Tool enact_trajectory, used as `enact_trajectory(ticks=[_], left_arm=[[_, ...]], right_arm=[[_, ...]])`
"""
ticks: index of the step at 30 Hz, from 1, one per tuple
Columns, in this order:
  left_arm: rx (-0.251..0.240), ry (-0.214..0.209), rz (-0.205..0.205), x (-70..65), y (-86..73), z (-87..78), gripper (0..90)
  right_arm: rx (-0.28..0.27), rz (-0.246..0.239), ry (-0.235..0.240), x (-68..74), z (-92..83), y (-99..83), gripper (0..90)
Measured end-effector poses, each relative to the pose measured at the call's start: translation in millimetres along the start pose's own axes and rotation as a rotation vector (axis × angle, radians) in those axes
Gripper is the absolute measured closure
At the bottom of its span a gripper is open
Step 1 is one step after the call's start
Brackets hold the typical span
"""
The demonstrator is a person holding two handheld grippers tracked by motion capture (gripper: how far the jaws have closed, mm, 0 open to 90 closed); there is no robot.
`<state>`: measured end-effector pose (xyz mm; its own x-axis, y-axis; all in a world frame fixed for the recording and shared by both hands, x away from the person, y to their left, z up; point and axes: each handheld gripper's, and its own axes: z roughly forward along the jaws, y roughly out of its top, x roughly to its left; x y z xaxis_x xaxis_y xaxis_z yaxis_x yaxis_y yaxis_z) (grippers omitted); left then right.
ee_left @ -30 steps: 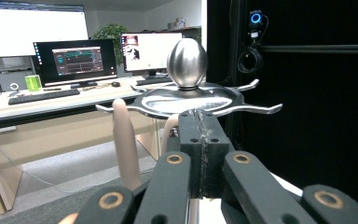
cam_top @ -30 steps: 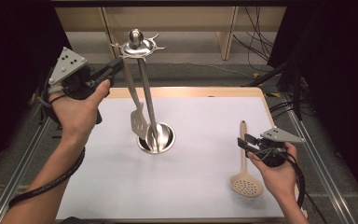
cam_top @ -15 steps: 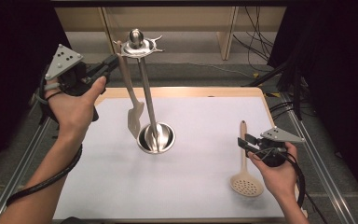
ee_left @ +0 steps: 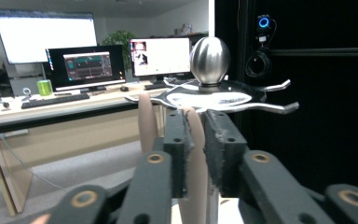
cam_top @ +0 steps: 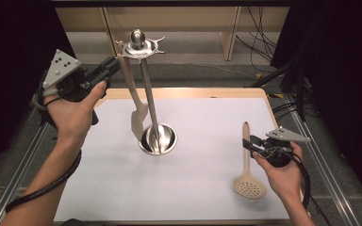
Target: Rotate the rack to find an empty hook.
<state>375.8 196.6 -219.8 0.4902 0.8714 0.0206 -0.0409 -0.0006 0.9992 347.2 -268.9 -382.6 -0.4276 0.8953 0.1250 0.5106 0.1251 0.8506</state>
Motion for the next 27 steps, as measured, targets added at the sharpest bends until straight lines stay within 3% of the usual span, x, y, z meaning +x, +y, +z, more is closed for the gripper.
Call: enact_trajectory(ticks=[4, 5, 8, 10, 16, 18, 22, 23, 25, 27], left_arm=[[-0.017, -0.019, -0.007, -1.8, -14.2, -14.8, 69.3], [-0.019, -0.024, -0.006, -2.3, -17.7, -17.6, 65.8], [-0.02, -0.034, -0.016, -2.9, -30.3, -24.9, 56.9], [-0.003, -0.034, -0.025, -1.6, -48.1, -31.6, 53.2], [0.035, -0.019, -0.053, 5.4, -75.7, -33.5, 48.7], [0.038, -0.013, -0.064, 7.2, -80.9, -33.0, 47.3], [0.035, -0.015, -0.059, 8.2, -81.6, -32.6, 46.1], [0.03, -0.013, -0.053, 8.1, -81.2, -32.4, 45.9], [0.028, -0.007, -0.04, 8.0, -82.4, -32.0, 45.5], [0.025, -0.01, -0.041, 7.7, -85.0, -30.6, 45.3]], right_arm=[[0.017, -0.026, -0.023, -8.0, -1.5, 1.1, 64.6], [0.021, 0.031, -0.017, -6.1, -1.3, 1.0, 64.6], [0.054, 0.045, -0.035, -10.4, -0.3, 1.3, 64.7], [0.071, 0.022, -0.052, -15.2, 0.6, 1.5, 64.9], [0.14, 0.06, -0.059, -20.7, 8.1, 0.0, 64.9], [0.176, 0.058, -0.08, -22.4, 10.8, -0.5, 64.9], [0.19, 0.059, -0.087, -24.9, 12.4, -0.8, 65.0], [0.191, 0.093, -0.086, -22.6, 12.0, -0.8, 65.0], [0.196, 0.07, -0.091, -28.9, 13.1, -1.0, 65.0], [0.196, 0.08, -0.092, -31.1, 14.0, -1.0, 65.0]])
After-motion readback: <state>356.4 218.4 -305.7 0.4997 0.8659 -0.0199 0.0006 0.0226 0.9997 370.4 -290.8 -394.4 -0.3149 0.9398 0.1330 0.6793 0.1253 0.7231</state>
